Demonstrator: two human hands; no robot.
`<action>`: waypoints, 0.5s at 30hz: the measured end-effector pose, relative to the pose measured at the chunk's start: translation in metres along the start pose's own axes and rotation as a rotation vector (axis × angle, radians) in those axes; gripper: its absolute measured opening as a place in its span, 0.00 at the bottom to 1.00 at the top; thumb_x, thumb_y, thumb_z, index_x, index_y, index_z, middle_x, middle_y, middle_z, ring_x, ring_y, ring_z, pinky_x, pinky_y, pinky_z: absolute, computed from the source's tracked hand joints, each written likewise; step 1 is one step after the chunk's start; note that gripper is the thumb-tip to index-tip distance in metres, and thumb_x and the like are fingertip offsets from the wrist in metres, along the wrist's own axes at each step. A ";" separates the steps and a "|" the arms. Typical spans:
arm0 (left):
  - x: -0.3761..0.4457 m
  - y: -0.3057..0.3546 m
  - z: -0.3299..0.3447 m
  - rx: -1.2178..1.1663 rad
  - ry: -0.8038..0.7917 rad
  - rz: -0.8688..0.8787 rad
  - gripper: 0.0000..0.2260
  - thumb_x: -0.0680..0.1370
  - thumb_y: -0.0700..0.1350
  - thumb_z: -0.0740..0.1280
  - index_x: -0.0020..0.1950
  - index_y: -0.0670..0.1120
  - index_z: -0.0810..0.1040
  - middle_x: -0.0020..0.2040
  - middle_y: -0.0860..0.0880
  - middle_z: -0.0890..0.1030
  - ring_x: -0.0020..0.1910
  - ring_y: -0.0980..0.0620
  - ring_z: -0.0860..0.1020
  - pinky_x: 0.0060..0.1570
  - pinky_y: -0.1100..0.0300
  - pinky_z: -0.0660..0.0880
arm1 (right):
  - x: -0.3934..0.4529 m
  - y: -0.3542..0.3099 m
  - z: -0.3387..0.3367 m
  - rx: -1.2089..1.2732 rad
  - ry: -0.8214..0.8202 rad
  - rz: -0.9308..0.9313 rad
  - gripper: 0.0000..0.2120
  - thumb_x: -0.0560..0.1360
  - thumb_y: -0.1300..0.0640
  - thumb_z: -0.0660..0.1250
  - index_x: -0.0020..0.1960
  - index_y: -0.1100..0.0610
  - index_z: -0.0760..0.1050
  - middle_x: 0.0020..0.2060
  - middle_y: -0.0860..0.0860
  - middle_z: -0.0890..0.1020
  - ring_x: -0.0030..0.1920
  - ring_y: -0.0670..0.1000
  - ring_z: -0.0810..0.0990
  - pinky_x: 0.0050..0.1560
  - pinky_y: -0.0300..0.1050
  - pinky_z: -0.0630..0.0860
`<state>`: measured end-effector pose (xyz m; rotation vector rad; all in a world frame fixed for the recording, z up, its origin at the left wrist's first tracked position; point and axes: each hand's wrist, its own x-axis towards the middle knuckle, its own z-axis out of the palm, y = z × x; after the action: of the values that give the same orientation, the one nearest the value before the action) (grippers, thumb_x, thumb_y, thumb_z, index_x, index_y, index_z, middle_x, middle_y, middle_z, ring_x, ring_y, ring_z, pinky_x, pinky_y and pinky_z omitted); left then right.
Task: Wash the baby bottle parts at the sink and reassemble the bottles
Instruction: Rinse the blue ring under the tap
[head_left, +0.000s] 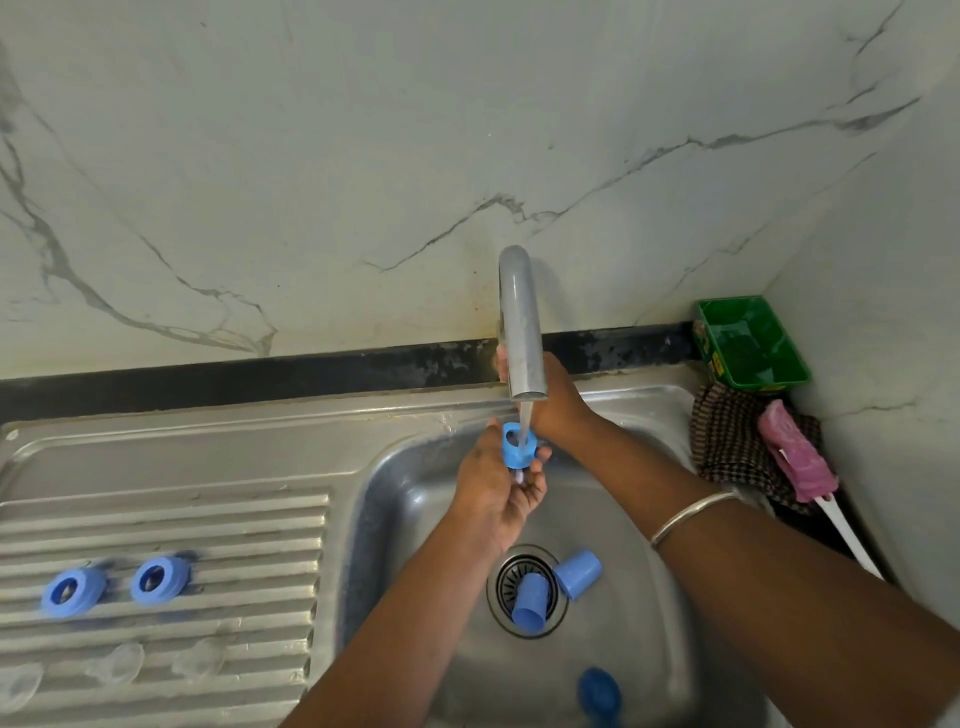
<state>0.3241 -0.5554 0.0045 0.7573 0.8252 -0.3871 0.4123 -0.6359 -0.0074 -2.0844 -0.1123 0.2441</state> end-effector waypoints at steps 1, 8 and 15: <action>0.000 0.000 0.000 0.005 0.007 -0.003 0.16 0.83 0.54 0.62 0.53 0.42 0.77 0.32 0.43 0.82 0.32 0.52 0.77 0.26 0.64 0.75 | -0.003 0.001 -0.001 0.010 0.000 0.001 0.15 0.84 0.50 0.58 0.39 0.43 0.64 0.44 0.60 0.75 0.43 0.52 0.74 0.52 0.50 0.77; 0.001 -0.010 -0.004 0.081 0.019 -0.090 0.14 0.83 0.50 0.59 0.51 0.40 0.76 0.33 0.44 0.77 0.28 0.53 0.72 0.25 0.64 0.73 | -0.055 0.015 -0.007 0.022 0.246 -0.007 0.09 0.84 0.50 0.57 0.53 0.52 0.74 0.47 0.56 0.79 0.47 0.53 0.79 0.46 0.46 0.75; 0.011 -0.026 -0.009 0.548 0.046 0.138 0.15 0.84 0.49 0.61 0.44 0.42 0.80 0.32 0.48 0.77 0.29 0.55 0.73 0.29 0.64 0.69 | -0.101 0.032 0.000 0.149 0.104 0.186 0.06 0.80 0.56 0.67 0.52 0.47 0.81 0.44 0.44 0.84 0.46 0.42 0.83 0.49 0.33 0.77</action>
<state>0.3112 -0.5673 -0.0196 1.3294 0.7084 -0.4804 0.3132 -0.6701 -0.0217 -1.9557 0.1590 0.2477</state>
